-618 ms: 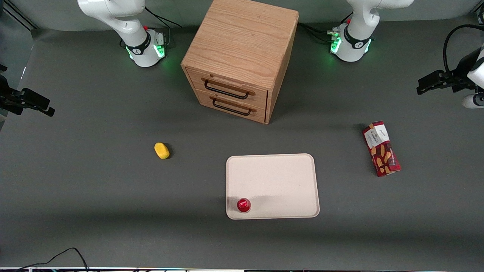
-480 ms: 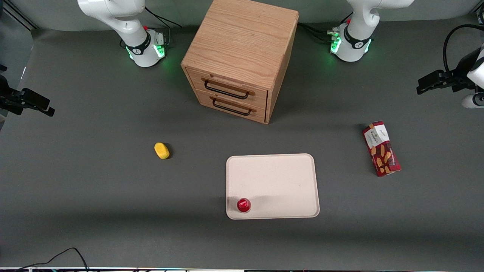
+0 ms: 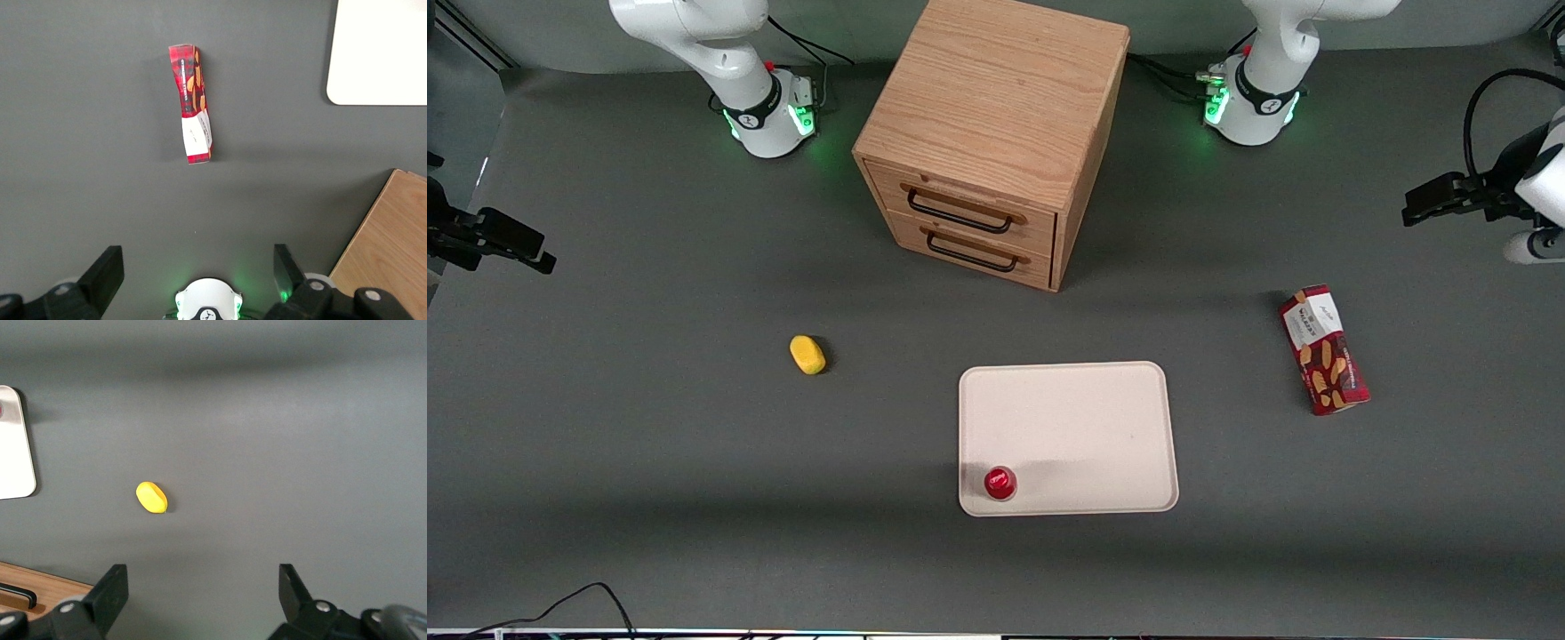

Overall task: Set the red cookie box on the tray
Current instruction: 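Move the left gripper down over the red tartan cookie box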

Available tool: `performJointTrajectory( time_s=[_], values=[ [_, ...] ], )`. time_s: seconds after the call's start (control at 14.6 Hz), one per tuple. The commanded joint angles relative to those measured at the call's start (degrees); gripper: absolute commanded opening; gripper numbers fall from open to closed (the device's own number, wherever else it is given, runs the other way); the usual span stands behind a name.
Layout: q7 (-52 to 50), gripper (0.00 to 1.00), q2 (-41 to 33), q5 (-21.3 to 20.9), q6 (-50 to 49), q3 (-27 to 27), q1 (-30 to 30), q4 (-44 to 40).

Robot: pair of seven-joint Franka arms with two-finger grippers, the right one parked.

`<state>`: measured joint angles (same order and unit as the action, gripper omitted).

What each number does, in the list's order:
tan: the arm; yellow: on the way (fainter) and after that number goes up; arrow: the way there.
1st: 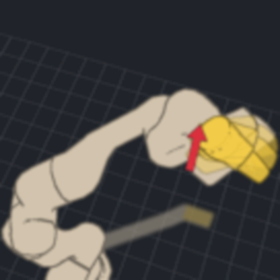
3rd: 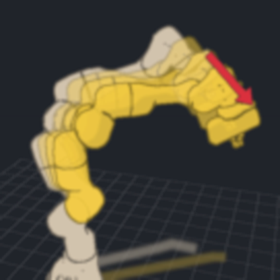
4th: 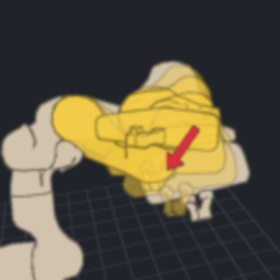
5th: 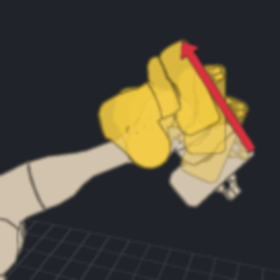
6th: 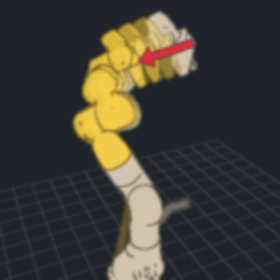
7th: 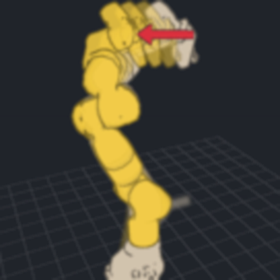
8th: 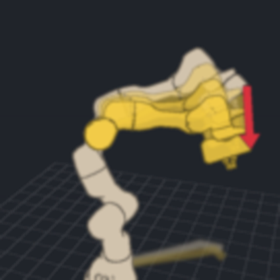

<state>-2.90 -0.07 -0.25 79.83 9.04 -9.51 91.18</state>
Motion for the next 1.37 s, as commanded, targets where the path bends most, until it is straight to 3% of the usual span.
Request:
performJointTrajectory(
  time_s=[0.0, 0.48, 0.82, 0.96, 1.1, 1.24, 1.3],
  values=[
    [2.63, 1.0, 0.51, 0.07, 4.26, 0.8, 0.9, 5.55],
    [1.94, 1.0, 3.48, 0.07, 38.7, 4.23, 1.16, 30.26],
    [2.73, 1.0, 13.41, 1.21, 52.43, 4.32, 1.25, 30.72],
    [2.73, 1.0, 15.88, 4.63, 55.6, 4.24, 0.9, 30.63],
    [2.73, 0.98, 18.07, 5.17, 58.59, 4.06, 0.72, 30.63],
    [2.82, 0.9, 18.87, 5.17, 59.83, 3.88, 0.46, 30.72],
    [2.82, 0.79, 18.88, 5.17, 59.83, 3.8, 0.37, 30.72]
  ],
)
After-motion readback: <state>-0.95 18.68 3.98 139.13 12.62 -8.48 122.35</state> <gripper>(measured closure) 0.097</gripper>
